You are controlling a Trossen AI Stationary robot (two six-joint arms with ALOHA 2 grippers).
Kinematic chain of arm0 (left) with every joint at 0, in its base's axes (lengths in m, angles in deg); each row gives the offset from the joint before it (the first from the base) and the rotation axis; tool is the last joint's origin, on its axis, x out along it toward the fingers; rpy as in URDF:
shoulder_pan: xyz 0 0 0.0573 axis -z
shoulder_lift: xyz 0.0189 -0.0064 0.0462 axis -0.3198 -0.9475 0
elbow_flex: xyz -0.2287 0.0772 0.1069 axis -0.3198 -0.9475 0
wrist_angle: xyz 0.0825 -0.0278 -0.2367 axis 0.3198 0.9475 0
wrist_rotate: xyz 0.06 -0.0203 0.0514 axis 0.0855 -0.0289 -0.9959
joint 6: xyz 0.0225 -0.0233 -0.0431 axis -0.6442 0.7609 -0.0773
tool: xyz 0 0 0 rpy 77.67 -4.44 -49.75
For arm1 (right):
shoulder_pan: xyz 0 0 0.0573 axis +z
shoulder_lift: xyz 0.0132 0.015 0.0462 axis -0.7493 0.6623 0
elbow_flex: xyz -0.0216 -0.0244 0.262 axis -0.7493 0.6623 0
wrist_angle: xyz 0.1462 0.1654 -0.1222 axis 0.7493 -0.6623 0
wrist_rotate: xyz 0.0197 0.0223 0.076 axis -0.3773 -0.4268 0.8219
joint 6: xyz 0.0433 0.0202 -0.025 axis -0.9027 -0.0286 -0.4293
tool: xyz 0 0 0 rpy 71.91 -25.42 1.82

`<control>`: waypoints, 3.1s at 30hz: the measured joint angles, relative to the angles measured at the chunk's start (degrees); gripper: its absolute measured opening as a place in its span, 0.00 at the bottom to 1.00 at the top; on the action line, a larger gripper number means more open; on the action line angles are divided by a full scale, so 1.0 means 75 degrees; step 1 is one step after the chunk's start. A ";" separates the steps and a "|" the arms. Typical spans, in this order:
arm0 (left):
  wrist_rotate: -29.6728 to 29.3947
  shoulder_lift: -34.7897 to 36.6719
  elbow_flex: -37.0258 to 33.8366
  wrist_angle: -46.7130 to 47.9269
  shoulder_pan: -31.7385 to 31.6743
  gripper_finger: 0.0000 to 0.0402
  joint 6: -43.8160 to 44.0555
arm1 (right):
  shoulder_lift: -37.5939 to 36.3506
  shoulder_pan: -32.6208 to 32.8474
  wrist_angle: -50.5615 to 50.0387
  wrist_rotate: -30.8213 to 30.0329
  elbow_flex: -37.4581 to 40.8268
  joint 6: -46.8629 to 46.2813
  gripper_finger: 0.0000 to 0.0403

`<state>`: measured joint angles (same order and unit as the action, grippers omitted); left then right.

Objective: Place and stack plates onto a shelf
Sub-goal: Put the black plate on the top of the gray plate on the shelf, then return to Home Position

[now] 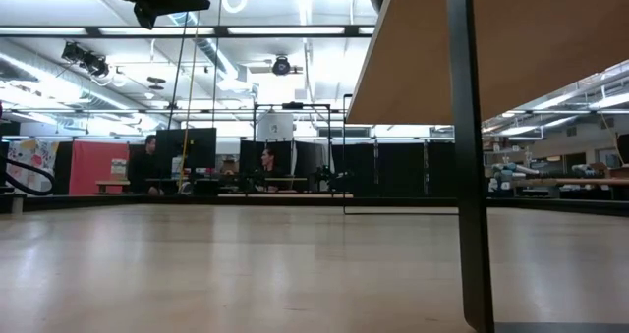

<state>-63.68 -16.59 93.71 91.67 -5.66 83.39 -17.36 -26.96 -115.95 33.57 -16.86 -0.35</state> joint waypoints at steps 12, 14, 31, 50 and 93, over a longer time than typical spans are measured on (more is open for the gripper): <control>-0.0001 0.0000 0.0000 0.0000 -0.0001 0.35 -0.0013 | -0.0006 -0.0006 0.0281 -0.0024 0.0000 0.0191 0.28; 0.0000 0.0000 0.0000 0.0000 -0.0002 0.35 -0.0013 | -0.0006 -0.0006 0.0363 -0.0034 0.0000 0.0195 0.31; -0.0002 0.0000 0.0000 0.0000 0.0000 0.35 -0.0017 | -0.0253 -0.0795 0.0443 -0.0044 -0.0003 0.1652 0.36; 0.0314 0.1424 -0.0009 -0.0010 0.0011 0.35 -0.1635 | -0.3347 -0.1367 0.0032 0.0769 -0.0009 0.3018 0.30; 0.0507 0.5280 -0.3491 -0.1883 -0.0035 0.35 -0.4148 | -0.8644 -0.1364 0.0943 0.0800 0.3337 0.5187 0.13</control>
<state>-59.88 23.00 67.53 77.55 -5.92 52.27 -82.19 -37.19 -108.88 39.58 8.16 38.55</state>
